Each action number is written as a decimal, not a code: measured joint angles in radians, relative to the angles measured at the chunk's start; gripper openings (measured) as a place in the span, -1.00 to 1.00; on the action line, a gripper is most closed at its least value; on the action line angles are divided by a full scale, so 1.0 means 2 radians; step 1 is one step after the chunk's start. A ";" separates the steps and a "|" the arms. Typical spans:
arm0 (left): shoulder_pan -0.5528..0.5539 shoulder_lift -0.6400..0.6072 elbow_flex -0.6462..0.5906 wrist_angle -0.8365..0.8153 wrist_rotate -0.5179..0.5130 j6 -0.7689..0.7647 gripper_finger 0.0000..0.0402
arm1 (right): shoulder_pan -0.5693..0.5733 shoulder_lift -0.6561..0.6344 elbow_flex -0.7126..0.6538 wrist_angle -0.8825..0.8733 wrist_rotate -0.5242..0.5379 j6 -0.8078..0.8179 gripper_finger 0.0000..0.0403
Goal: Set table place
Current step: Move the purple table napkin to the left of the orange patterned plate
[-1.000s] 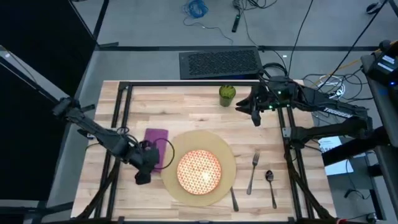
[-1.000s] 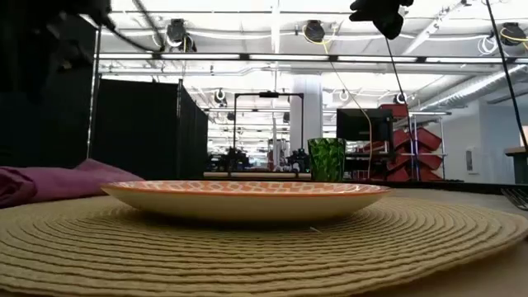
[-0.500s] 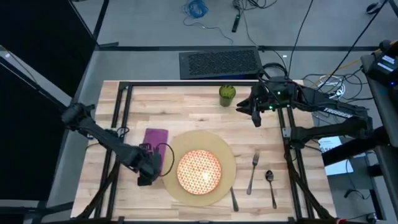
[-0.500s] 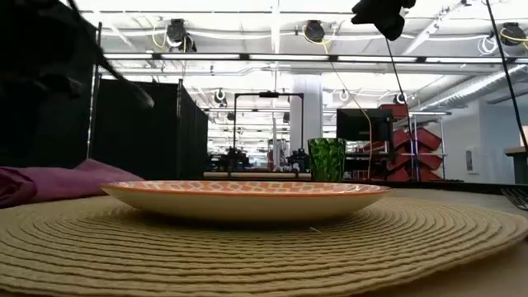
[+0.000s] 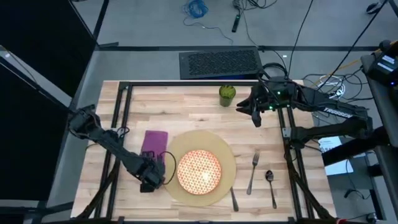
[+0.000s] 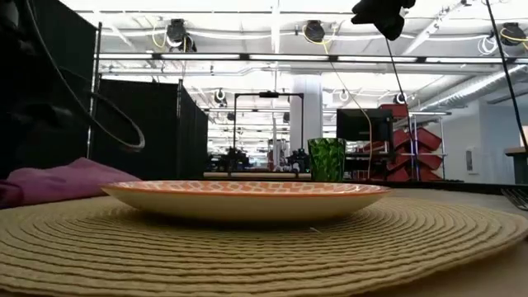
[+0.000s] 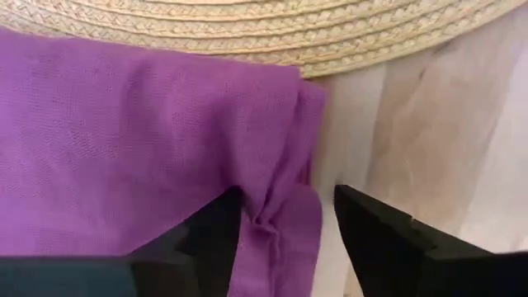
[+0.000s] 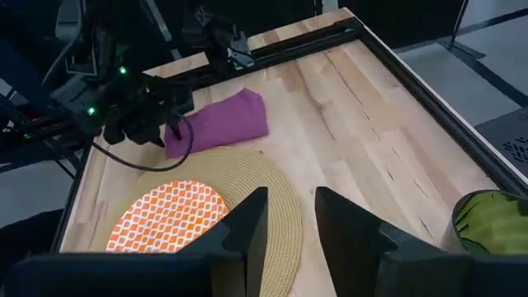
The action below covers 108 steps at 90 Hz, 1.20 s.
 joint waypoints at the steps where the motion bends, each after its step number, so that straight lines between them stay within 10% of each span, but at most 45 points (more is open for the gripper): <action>1: 0.000 0.000 0.000 0.000 0.000 0.000 -0.21 | 0.000 0.000 0.000 0.000 0.000 0.000 -0.55; 47: -0.018 -0.008 0.008 0.041 0.029 -0.038 -0.93 | 0.000 0.000 0.000 0.000 0.000 0.005 -0.55; 108: -0.018 -0.009 0.027 0.051 0.105 -0.052 -0.08 | 0.000 0.000 0.000 0.000 -0.001 0.007 -0.55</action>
